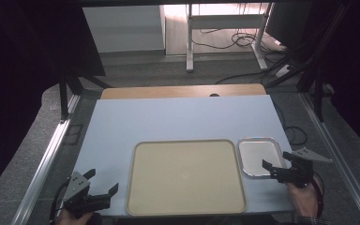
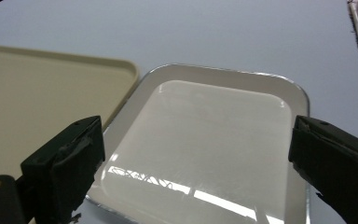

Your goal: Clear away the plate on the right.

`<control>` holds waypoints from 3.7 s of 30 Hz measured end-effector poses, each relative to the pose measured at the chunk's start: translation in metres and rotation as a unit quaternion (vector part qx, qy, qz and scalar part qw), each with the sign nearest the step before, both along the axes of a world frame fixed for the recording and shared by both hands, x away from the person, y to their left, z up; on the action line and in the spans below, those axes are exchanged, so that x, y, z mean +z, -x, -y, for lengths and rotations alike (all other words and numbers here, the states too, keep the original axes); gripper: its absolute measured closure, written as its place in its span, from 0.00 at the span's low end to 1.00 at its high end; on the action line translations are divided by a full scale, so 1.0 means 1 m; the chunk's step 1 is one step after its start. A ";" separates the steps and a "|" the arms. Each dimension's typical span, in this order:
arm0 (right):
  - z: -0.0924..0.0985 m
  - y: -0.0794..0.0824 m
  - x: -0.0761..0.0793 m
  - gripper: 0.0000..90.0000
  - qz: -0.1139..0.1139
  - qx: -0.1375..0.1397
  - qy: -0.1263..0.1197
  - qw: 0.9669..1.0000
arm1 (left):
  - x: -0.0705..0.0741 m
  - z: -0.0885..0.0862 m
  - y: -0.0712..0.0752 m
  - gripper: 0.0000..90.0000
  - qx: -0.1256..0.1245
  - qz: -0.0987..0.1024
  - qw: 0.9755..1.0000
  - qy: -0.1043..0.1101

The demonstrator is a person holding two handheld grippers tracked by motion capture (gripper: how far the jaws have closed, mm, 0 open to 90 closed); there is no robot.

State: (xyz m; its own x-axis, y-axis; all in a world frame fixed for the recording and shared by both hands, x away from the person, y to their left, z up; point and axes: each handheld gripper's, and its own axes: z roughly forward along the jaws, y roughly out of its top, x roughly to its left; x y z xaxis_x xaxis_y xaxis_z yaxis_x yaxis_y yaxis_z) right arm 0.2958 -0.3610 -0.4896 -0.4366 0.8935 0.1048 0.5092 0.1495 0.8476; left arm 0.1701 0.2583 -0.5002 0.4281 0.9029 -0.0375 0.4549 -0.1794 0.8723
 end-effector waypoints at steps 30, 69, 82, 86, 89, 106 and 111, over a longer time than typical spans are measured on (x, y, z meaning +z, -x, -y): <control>0.031 -0.047 -0.006 0.39 -0.078 -0.071 0.011 0.994 | 0.000 0.000 -0.001 0.04 0.000 -0.001 1.000 -0.001; 0.055 -0.081 -0.018 0.99 -0.178 -0.095 -0.079 0.976 | 0.000 0.001 -0.001 0.04 0.000 -0.001 1.000 -0.004; 0.061 -0.074 -0.008 0.99 -0.163 -0.099 -0.111 0.975 | 0.000 0.001 -0.001 0.04 -0.001 0.000 1.000 -0.005; 0.057 -0.071 -0.003 0.99 -0.157 -0.091 -0.113 0.977 | 0.000 0.001 -0.001 0.04 -0.001 0.000 1.000 -0.005; 0.055 -0.070 -0.001 0.99 -0.154 -0.085 -0.113 0.978 | 0.000 0.001 -0.001 0.04 -0.001 0.000 1.000 -0.005; 0.028 -0.061 0.009 0.99 -0.145 -0.045 -0.114 0.982 | 0.000 0.001 -0.001 0.04 -0.002 0.001 1.000 -0.005; 0.017 -0.061 0.009 0.99 -0.147 -0.030 -0.113 0.982 | 0.000 0.001 -0.001 0.04 -0.002 0.001 1.000 -0.005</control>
